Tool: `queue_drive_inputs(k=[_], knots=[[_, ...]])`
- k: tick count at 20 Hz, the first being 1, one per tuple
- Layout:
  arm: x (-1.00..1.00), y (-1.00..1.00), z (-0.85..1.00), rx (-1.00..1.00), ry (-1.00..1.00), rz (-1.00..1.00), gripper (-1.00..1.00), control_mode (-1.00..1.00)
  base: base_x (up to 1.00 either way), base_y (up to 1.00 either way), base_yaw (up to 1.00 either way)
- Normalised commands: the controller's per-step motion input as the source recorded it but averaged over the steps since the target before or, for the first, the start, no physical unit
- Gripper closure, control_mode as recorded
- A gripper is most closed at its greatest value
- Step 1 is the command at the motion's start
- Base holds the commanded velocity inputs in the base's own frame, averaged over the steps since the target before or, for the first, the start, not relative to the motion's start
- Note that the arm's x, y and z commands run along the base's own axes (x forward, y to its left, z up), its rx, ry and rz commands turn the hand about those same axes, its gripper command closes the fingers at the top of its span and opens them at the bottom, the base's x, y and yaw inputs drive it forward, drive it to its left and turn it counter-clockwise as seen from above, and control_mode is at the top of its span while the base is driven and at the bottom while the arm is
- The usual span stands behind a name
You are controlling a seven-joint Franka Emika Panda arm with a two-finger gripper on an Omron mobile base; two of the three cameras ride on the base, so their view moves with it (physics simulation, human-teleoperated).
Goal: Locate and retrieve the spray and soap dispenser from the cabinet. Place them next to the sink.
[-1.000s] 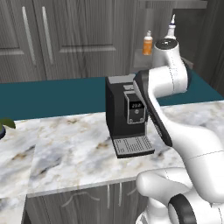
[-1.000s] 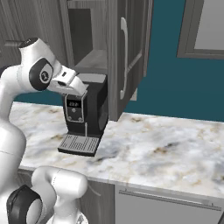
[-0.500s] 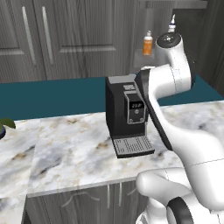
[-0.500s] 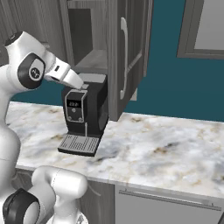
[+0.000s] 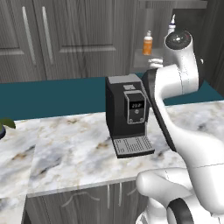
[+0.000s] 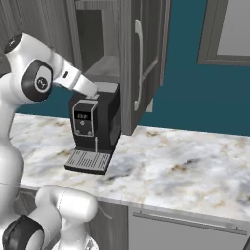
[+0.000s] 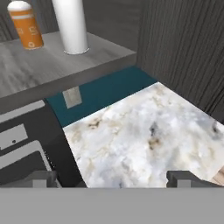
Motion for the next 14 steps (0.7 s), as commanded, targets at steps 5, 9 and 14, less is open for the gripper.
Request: queue_drive_inputs(k=[5,9,14], knots=[[0.00,-0.24,0.37,-0.12,-0.12,0.01,-1.00,-1.00,0.00,0.00,0.00],[0.29,-0.28,0.04,-0.03,-0.04,0.11,-1.00,-1.00,0.00,0.00,0.00],[0.39,-0.26,0.00,0.00,0.00,0.19,-1.00,-1.00,0.00,0.00,0.00]])
